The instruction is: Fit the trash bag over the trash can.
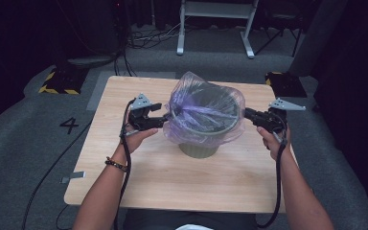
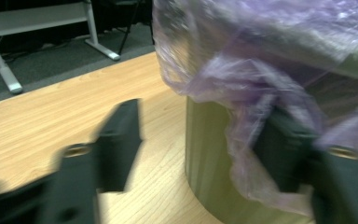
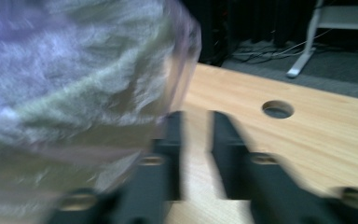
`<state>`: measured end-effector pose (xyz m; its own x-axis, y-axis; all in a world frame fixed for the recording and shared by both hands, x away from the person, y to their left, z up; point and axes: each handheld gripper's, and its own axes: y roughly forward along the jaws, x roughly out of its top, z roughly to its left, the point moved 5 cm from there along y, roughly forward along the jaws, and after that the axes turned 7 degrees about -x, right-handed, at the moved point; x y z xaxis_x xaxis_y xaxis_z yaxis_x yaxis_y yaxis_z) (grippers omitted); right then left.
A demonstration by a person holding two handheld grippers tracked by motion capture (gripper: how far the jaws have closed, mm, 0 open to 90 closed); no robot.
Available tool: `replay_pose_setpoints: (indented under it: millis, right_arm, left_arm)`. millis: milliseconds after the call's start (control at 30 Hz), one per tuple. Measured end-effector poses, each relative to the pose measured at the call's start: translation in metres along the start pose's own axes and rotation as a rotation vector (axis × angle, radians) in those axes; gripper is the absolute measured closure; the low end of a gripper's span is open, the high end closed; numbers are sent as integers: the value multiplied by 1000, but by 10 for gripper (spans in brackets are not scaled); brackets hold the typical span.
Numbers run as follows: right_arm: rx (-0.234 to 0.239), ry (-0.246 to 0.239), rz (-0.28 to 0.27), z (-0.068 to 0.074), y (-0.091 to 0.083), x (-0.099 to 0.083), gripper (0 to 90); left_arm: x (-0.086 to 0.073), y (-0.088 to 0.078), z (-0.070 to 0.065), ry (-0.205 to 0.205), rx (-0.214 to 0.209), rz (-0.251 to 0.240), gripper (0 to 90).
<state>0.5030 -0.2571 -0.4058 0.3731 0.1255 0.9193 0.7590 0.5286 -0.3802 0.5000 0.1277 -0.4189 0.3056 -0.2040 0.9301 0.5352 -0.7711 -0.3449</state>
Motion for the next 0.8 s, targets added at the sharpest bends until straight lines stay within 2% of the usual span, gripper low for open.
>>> replay_pose_setpoints:
  millis: [33, 100, 133, 167, 200, 233, 267, 300, 333, 400, 500, 600, 667, 700, 733, 767, 800]
  right_arm:
    - [-16, 9, -10, -1, -3, 2, 631]
    - [-9, 17, -42, -1, -10, 7, 541]
    - [-16, 14, -57, -1, -15, 11, 496]
    - [-16, 14, -57, -1, -15, 11, 496]
    - [-17, 15, -62, -1, -17, 13, 473]
    - [-7, -7, -82, 2, -24, 18, 404]
    - [-11, -17, -82, 3, -27, 20, 386]
    - [-14, -23, -86, 3, -31, 22, 378]
    - [-15, -19, -88, 3, -34, 23, 370]
    - [-19, -15, -94, 2, -41, 25, 349]
    - [-66, -87, -125, 4, -55, 29, 338]
    - [-68, -174, -148, 17, -66, 34, 335]
    - [-34, -228, -168, 31, -71, 37, 327]
    - [-34, -228, -168, 31, -71, 37, 327]
    - [-5, -243, -167, 39, -72, 38, 318]
    - [42, -238, -138, 49, -72, 37, 316]
    - [66, -219, -137, 50, -72, 37, 314]
  left_arm:
    - [0, 0, 0, 0, 0, 0, 292]
    - [5, -25, -4, 68, 16, -58, 256]
    - [6, -30, -5, 85, 16, -69, 245]
    - [6, -30, -5, 85, 16, -69, 226]
    - [8, -41, -8, 110, 16, -83, 226]
    - [9, -51, -11, 139, 20, -95, 187]
    - [10, -57, -14, 159, 19, -99, 181]
    - [10, -57, -14, 159, 19, -99, 176]
    - [10, -66, -20, 183, 12, -106, 169]
    - [10, -71, -27, 191, -19, -103, 166]
    - [9, -70, -41, 215, -75, -85, 165]
    - [6, -62, -59, 271, -127, -42, 161]
    - [6, -55, -71, 310, -131, -19, 160]
    - [6, -55, -71, 310, -131, -19, 158]
    - [6, -49, -78, 324, -146, -8, 158]
    - [6, -44, -81, 335, -155, 10, 163]
    - [5, -41, -83, 338, -168, 23, 182]
